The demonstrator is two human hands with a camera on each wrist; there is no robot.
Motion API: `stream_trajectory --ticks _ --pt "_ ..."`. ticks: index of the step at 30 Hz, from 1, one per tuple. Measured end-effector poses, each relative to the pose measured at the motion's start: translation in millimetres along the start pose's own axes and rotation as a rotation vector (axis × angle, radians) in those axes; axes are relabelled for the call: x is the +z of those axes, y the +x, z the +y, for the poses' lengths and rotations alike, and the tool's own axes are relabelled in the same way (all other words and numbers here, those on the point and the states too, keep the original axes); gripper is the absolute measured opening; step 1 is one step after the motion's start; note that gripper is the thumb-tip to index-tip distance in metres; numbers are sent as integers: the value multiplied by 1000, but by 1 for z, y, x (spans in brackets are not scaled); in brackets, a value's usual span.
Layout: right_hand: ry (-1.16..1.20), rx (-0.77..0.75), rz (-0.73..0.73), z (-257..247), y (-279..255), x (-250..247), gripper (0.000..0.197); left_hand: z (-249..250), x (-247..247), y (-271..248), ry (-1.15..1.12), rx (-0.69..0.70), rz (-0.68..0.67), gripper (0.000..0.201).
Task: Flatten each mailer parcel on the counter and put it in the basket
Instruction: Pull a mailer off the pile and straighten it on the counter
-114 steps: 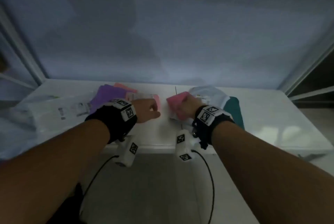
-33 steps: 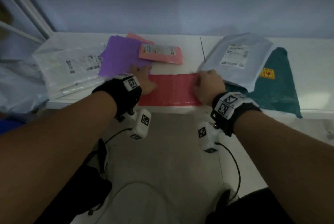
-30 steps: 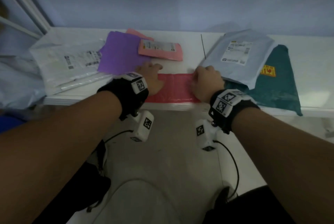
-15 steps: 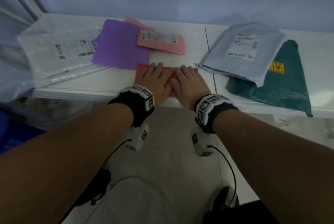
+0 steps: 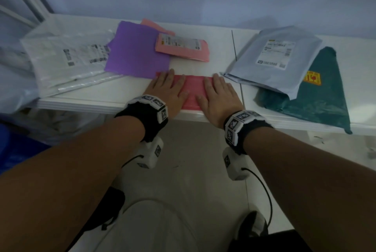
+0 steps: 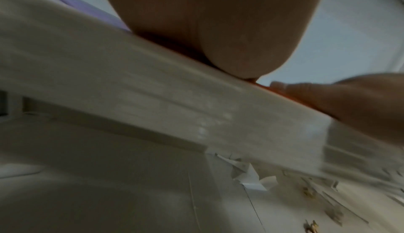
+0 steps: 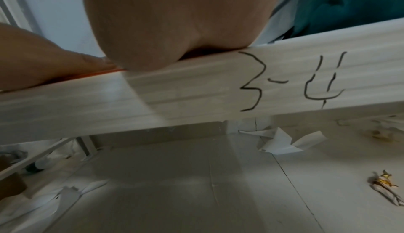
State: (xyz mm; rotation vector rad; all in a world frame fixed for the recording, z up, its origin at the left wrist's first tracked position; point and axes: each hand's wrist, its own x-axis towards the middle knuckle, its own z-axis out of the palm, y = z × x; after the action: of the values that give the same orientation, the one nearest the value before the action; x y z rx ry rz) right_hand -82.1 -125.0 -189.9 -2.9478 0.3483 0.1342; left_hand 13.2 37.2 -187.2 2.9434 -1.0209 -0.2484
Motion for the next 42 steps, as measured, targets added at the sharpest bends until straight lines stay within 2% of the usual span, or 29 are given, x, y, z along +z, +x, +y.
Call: stream_trajectory --ticks 4,12,20,24,29,31,35,38,40,42 --pt "0 16 -20 1 2 -1 70 -13 -4 -1 -7 53 -41 60" --pt "4 42 -13 3 3 3 72 -7 4 -5 -5 -38 60 58" --pt "2 43 -19 6 -1 -2 75 -1 -5 -4 30 -11 -36 60" --pt "-43 47 -33 20 -7 -7 74 0 -10 5 38 79 -84 72" --pt "-24 66 -35 28 -3 -13 77 -5 -10 11 -22 22 -95 91" --pt "40 101 11 35 0 -17 76 -7 -9 10 -23 25 -81 92" --pt "108 196 223 43 1 -33 55 -3 -9 9 -18 21 -62 85" --pt "61 323 228 35 -3 -40 48 8 -8 7 -30 31 -15 72" --pt "4 289 287 21 -8 -39 43 19 -9 6 -47 62 17 63" --pt "20 159 331 5 -6 -31 38 29 -9 6 -53 92 38 60"
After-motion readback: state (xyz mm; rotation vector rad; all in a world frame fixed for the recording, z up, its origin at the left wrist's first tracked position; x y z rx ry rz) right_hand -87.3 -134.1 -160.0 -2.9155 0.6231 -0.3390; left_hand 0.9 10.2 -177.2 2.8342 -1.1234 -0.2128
